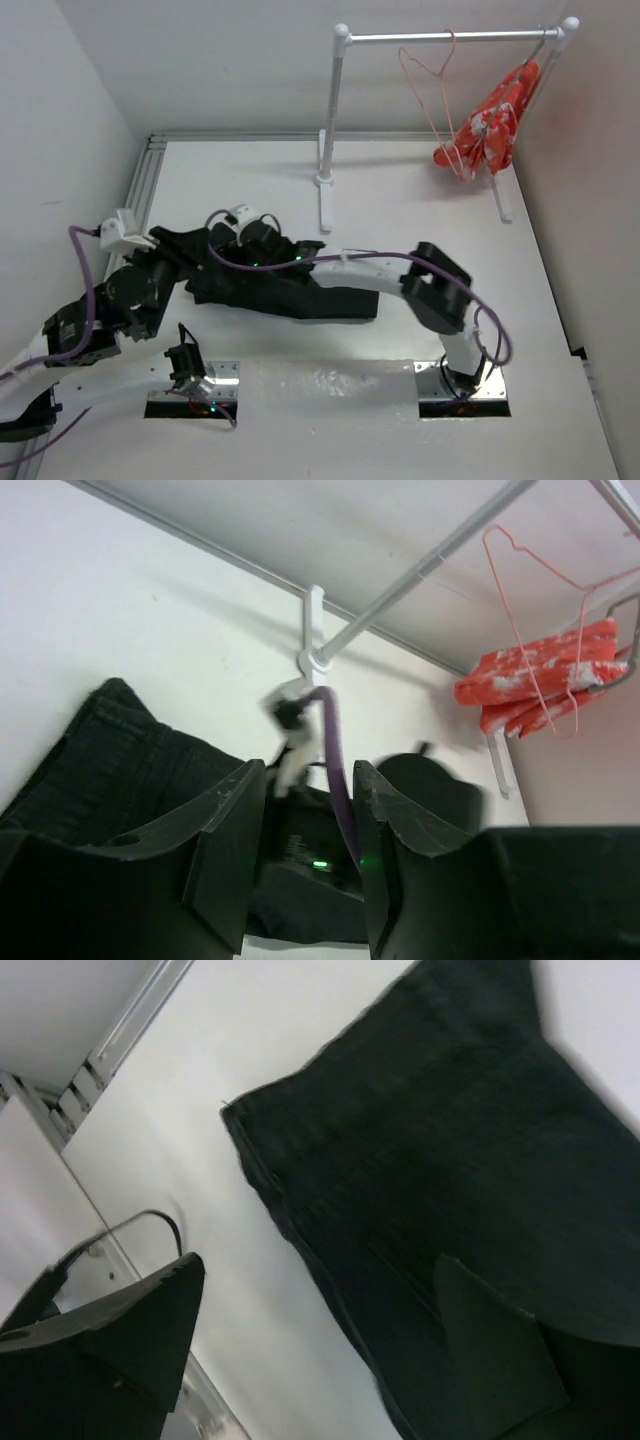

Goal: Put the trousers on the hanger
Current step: Fold the trousers at the center of the board.

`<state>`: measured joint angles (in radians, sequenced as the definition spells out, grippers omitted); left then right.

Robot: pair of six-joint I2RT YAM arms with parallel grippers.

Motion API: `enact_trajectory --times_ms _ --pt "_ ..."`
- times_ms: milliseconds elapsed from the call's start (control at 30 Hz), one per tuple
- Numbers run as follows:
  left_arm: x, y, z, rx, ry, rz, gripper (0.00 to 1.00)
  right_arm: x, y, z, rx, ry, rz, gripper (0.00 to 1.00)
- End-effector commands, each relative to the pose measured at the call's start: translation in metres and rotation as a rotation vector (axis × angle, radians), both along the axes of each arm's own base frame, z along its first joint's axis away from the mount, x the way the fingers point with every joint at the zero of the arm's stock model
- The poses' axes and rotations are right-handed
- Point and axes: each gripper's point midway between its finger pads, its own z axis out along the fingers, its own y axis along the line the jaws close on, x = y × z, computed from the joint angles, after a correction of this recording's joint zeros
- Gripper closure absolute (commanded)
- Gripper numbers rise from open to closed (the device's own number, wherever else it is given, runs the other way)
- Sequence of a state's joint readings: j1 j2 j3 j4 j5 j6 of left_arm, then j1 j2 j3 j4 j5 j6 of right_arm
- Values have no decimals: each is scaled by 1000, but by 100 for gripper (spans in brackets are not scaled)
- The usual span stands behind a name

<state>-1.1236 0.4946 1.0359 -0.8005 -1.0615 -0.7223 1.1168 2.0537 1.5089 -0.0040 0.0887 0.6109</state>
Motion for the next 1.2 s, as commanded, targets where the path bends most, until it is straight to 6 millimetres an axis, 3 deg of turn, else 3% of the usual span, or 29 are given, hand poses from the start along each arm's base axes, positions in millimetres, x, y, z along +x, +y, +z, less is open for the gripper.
enact_trajectory --times_ms 0,33,67,100,133,167,200,233,267,300,333,367,400,467,533,567,733,833,933,967,1000,1067,1100,1133,1167 --pt "13 -28 -3 39 2 -14 62 31 -46 112 217 -163 -126 11" --pt "18 -42 -17 77 26 -28 62 25 -69 81 165 -128 -149 18" --pt "22 -57 -17 54 17 -62 61 27 -84 79 169 -130 -180 42" --pt "25 -67 -24 65 26 -75 61 34 -109 92 194 -145 -234 53" --pt "31 -82 -39 97 62 -87 61 30 -139 55 143 -93 -294 64" --pt "34 -95 -45 83 83 -119 62 36 -161 46 143 -71 -345 81" --pt "37 -105 -53 81 104 -138 62 26 -190 24 123 -36 -374 86" --pt "42 -116 -80 114 149 -156 63 22 -204 16 137 1 -408 90" --pt "49 -134 -82 49 145 -218 63 22 -221 7 127 19 -444 93" --pt "55 -144 -100 52 179 -245 63 8 -243 -20 71 50 -465 96" --pt "60 -145 -125 48 227 -248 64 2 -253 -19 87 51 -484 96" --pt "71 -150 -141 22 269 -260 65 -9 -271 -41 46 72 -503 96" --pt "73 -147 -164 30 309 -253 65 -14 -277 -46 44 83 -519 96" --pt "83 -145 -179 -9 318 -224 66 -18 -295 -55 21 73 -570 97" --pt "91 -139 -216 7 391 -186 66 -25 -324 -80 -49 74 -653 100" --pt "93 -137 -218 -7 396 -188 66 -23 -327 -81 -50 73 -667 100" --pt "94 -120 -274 -27 495 -138 66 -34 -349 -106 -131 97 -710 100" --pt "94 -103 -287 -14 519 -82 66 -39 -348 -106 -114 107 -691 100" --pt "93 -104 -283 -19 510 -112 66 -37 -348 -88 -122 86 -672 99" --pt "91 -109 -280 -19 508 -142 66 -34 -345 -77 -105 67 -660 94" --pt "95 -113 -267 -12 479 -166 67 -23 -335 -43 -40 2 -638 90" --pt "94 -120 -254 -6 452 -213 71 -16 -336 -11 -43 -64 -625 80" --pt "92 -127 -239 -11 411 -249 75 -4 -340 26 -50 -153 -638 70" --pt "91 -131 -231 -16 389 -270 77 3 -344 46 -57 -196 -658 67" --pt "90 -137 -216 -27 353 -301 81 14 -344 85 -43 -271 -662 65"
